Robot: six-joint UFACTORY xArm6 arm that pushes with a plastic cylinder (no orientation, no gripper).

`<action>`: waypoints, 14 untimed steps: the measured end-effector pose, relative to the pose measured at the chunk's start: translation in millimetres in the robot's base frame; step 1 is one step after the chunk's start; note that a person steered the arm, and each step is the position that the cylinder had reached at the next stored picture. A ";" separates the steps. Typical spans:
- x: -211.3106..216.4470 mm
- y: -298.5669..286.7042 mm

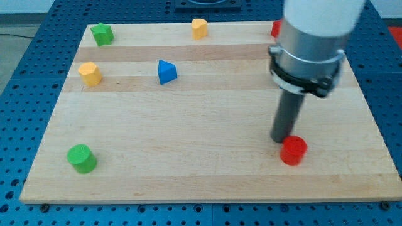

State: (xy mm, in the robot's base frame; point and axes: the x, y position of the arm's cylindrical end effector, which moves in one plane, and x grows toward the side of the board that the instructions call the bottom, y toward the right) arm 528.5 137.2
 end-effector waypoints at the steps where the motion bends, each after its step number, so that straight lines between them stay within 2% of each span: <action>1: 10.9 44.7; 2: -35.2 -11.0; 3: -98.8 -96.0; 4: -183.3 -129.3; 5: -204.2 -199.9; 8: -159.5 -251.8; 9: -122.5 -204.9; 10: -115.0 -219.4; 12: -165.8 -239.8; 13: -176.9 -259.8; 14: -158.7 -269.7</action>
State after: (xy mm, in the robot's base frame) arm 369.8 -132.5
